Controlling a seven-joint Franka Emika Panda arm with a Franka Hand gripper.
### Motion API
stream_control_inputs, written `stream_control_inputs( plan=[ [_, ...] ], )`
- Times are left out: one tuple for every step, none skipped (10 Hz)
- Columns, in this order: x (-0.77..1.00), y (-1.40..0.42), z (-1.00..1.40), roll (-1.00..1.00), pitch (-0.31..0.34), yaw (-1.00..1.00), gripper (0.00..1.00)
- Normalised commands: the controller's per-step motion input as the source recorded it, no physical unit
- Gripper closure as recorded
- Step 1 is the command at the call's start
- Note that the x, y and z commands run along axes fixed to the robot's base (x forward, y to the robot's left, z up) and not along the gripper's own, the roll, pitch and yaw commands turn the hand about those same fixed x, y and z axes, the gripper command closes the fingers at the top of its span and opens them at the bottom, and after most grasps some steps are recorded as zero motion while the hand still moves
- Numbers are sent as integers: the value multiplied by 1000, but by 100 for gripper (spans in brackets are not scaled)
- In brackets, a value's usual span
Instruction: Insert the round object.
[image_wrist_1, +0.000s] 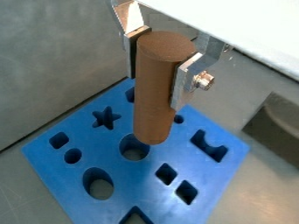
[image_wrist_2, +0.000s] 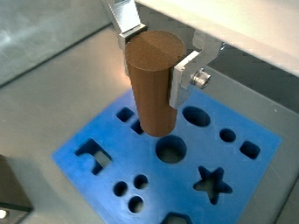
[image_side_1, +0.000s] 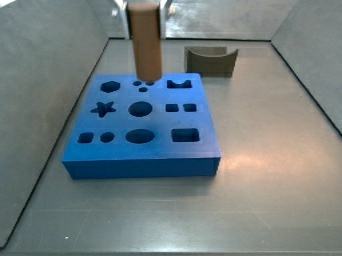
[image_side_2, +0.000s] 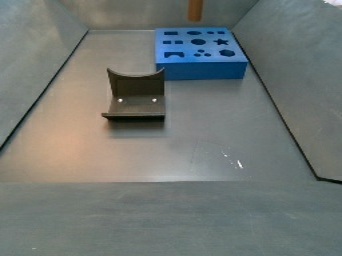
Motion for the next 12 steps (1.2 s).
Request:
stream_control_inputs(
  plan=[
    [-211, -223, -991, 184, -74, 0, 100],
    [-191, -283, -751, 296, -96, 0, 100],
    [-169, -271, -517, 320, -69, 0, 100],
    [-11, -197, -186, 137, -54, 63, 100],
    [0, 0, -26, 0, 0, 0, 100],
    [0, 23, -226, 71, 0, 0, 100],
    [-23, 97, -231, 111, 0, 0, 100],
    [0, 120, -229, 81, 10, 0, 100],
    [57, 131, -243, 109, 37, 0, 100],
    [51, 134, -257, 114, 39, 0, 100],
    [40, 100, -277, 80, 23, 0, 100],
    [123, 14, -337, 7, 1, 0, 100]
  ],
)
